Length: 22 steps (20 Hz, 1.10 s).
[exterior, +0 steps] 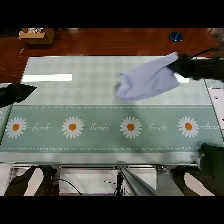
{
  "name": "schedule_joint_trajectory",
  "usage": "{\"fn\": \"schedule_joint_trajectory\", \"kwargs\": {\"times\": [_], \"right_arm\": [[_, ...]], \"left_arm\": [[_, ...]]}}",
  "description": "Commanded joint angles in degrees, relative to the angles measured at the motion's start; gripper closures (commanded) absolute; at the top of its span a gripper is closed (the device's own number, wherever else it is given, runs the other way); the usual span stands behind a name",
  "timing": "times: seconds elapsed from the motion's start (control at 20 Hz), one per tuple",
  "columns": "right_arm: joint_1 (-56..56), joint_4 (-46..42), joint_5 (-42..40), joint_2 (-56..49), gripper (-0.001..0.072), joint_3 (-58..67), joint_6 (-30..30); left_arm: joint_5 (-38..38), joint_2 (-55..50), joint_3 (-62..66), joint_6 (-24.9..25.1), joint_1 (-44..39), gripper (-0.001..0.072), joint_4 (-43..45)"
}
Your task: Fold the shirts.
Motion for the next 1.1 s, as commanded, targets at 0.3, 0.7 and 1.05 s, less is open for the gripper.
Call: {"fn": "schedule_joint_trajectory", "kwargs": {"times": [0.3, 0.7, 1.05], "right_arm": [[-31.52, -41.51, 38.47, 11.85, 0.0685, 4.90, 2.29], [-43.52, -58.42, 49.03, 13.33, 0.0686, 0.33, 0.13], [-62.36, -70.55, 45.13, 22.21, 0.0686, -7.45, -1.14]], "left_arm": [[5.27, -8.98, 0.02, 1.81, -0.83, 0.0691, -0.02], [9.79, -19.61, 0.07, 4.81, -1.07, 0.0691, -0.07], [14.45, -23.50, 0.07, 7.67, -1.05, 0.0690, -0.04]]}}
